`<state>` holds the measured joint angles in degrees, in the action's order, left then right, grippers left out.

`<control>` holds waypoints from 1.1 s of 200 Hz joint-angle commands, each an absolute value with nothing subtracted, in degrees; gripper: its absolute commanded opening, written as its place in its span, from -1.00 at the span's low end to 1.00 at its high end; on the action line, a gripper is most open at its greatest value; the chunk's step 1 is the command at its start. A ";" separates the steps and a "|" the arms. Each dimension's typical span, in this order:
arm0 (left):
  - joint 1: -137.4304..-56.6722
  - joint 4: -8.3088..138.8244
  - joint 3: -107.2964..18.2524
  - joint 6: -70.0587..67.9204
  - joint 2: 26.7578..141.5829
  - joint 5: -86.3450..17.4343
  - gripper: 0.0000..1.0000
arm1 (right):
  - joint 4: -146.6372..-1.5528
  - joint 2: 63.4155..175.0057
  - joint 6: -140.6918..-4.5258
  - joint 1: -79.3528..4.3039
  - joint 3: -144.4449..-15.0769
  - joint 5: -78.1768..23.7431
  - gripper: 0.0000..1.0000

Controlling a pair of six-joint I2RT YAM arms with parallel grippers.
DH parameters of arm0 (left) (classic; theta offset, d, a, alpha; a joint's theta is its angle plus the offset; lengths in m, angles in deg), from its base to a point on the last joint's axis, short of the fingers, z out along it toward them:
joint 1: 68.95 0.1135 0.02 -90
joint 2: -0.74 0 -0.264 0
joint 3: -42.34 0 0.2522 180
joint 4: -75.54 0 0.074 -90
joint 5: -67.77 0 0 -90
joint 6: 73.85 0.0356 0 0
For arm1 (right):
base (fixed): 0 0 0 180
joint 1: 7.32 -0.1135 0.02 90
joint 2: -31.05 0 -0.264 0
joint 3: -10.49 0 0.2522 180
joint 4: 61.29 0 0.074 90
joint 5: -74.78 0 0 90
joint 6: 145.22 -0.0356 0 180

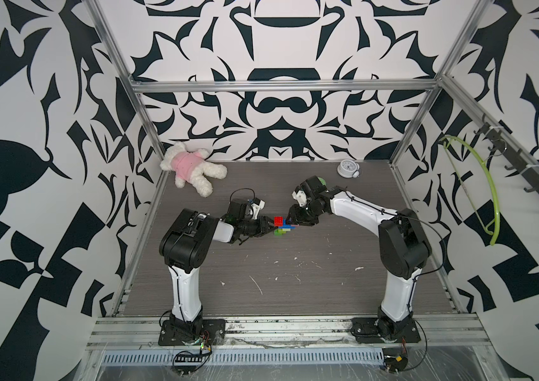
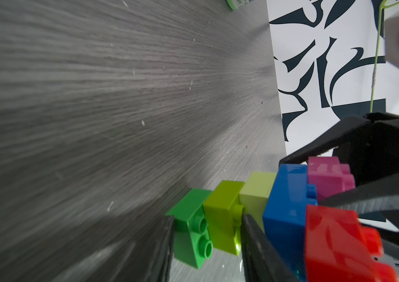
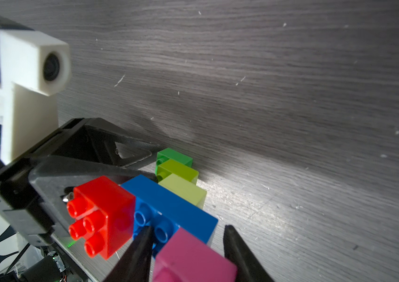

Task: Assemble the letter y with lego
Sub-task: Adjust the lego brick at the center of the board.

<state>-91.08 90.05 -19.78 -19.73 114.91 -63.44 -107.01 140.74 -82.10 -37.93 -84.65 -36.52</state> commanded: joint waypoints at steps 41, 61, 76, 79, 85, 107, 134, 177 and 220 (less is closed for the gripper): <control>-90.22 67.75 -15.01 -18.30 122.81 -46.35 -0.08 | -110.84 142.55 -79.98 -40.09 -86.05 -30.79 0.13; -90.22 67.75 -15.11 -18.30 122.73 -46.40 -0.08 | -110.82 141.24 -79.69 -40.03 -86.47 -30.46 0.20; -90.22 67.75 -15.07 -18.30 122.70 -46.32 -0.07 | -110.82 140.42 -79.52 -40.09 -86.57 -30.34 0.24; -90.22 67.75 -15.06 -18.30 122.65 -46.36 -0.08 | -110.75 140.27 -79.44 -40.03 -86.54 -30.34 0.24; -90.22 67.75 -15.13 -18.30 122.71 -46.37 -0.08 | -110.60 139.89 -79.45 -40.05 -86.52 -30.31 0.25; -90.22 67.75 -15.08 -18.30 122.73 -46.39 -0.08 | -109.84 138.49 -79.31 -40.07 -86.37 -30.33 0.27; -90.22 67.70 -15.03 -18.30 122.73 -46.40 -0.08 | -109.32 137.25 -79.18 -40.10 -86.50 -30.34 0.29; -90.22 67.75 -15.09 -18.30 122.74 -46.39 -0.08 | -107.86 135.15 -78.97 -40.09 -86.06 -30.25 0.29; -90.22 67.73 -15.11 -18.30 122.73 -46.34 -0.08 | -106.53 133.23 -78.78 -40.08 -85.62 -30.03 0.30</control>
